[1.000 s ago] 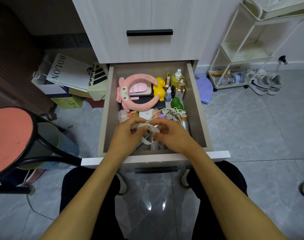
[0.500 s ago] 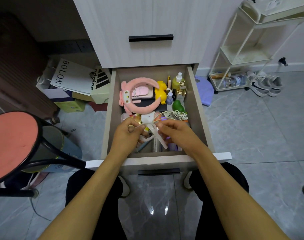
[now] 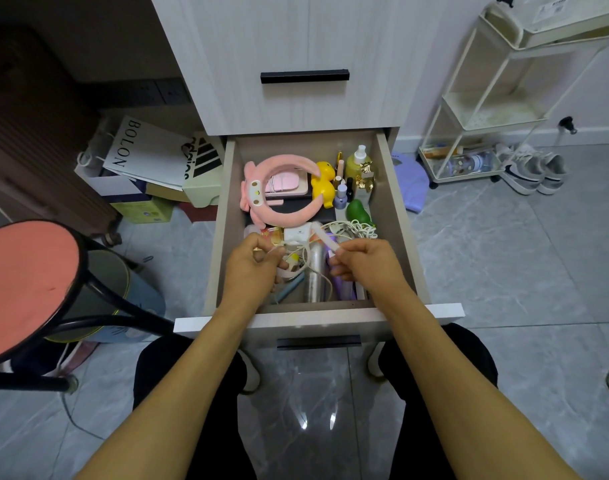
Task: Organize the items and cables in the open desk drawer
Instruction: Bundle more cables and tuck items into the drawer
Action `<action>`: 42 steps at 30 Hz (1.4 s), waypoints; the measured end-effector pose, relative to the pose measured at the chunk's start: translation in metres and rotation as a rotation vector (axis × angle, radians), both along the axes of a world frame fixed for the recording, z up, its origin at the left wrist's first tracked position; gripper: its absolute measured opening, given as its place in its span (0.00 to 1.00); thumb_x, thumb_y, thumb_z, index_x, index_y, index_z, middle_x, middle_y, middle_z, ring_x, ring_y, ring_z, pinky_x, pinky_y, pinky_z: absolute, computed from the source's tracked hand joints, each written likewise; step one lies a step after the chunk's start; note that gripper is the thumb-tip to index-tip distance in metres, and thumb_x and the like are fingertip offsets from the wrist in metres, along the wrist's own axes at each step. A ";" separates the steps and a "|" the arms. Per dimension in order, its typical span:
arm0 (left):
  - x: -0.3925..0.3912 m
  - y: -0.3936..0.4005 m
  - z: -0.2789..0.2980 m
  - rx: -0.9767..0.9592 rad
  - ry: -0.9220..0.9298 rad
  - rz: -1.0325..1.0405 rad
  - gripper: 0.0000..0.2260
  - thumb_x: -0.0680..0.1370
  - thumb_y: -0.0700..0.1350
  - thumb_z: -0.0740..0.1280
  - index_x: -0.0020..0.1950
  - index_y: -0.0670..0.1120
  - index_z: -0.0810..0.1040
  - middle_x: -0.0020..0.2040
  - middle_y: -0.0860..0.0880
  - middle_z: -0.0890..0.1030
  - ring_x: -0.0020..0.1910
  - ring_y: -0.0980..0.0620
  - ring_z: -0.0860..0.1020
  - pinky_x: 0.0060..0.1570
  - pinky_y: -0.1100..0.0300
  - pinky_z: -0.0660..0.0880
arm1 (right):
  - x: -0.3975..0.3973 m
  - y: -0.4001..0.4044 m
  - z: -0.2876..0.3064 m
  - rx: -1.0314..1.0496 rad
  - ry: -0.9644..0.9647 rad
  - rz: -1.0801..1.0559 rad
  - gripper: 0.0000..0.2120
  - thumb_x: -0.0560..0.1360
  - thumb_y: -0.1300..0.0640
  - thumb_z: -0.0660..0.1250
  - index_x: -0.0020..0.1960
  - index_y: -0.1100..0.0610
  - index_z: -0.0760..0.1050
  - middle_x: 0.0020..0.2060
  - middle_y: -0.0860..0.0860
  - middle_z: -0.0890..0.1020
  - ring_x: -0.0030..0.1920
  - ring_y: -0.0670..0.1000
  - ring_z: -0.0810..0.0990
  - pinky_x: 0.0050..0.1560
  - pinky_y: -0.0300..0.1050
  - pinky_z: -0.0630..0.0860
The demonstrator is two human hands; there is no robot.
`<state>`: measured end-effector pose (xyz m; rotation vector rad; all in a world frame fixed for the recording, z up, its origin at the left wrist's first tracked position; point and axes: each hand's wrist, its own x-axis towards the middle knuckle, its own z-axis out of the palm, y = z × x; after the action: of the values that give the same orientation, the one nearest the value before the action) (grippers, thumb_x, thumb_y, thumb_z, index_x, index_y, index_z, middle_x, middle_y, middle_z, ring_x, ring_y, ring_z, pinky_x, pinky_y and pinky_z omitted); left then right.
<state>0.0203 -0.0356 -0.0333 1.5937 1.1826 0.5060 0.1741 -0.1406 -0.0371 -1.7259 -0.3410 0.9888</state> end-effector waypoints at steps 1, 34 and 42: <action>0.000 0.001 0.000 -0.005 0.006 0.012 0.08 0.80 0.44 0.67 0.46 0.39 0.74 0.36 0.49 0.84 0.28 0.56 0.78 0.28 0.60 0.75 | 0.002 -0.001 0.000 -0.011 -0.004 -0.054 0.07 0.78 0.68 0.63 0.49 0.67 0.80 0.34 0.56 0.82 0.28 0.49 0.80 0.31 0.37 0.79; 0.012 0.007 -0.001 -0.310 -0.084 0.083 0.08 0.77 0.46 0.70 0.47 0.42 0.85 0.33 0.56 0.83 0.28 0.65 0.77 0.31 0.73 0.74 | -0.003 -0.004 0.008 0.183 0.108 0.342 0.16 0.78 0.71 0.56 0.53 0.59 0.81 0.47 0.57 0.85 0.32 0.51 0.80 0.38 0.46 0.75; 0.008 0.007 -0.003 -0.195 -0.073 0.118 0.06 0.76 0.45 0.71 0.44 0.44 0.86 0.37 0.51 0.84 0.28 0.62 0.75 0.28 0.74 0.71 | -0.004 -0.003 0.004 0.254 0.039 0.332 0.09 0.75 0.65 0.68 0.54 0.59 0.81 0.49 0.55 0.85 0.47 0.49 0.82 0.49 0.45 0.77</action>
<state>0.0281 -0.0285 -0.0358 1.3348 1.2368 0.5044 0.1702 -0.1440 -0.0331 -1.4439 -0.7135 1.1602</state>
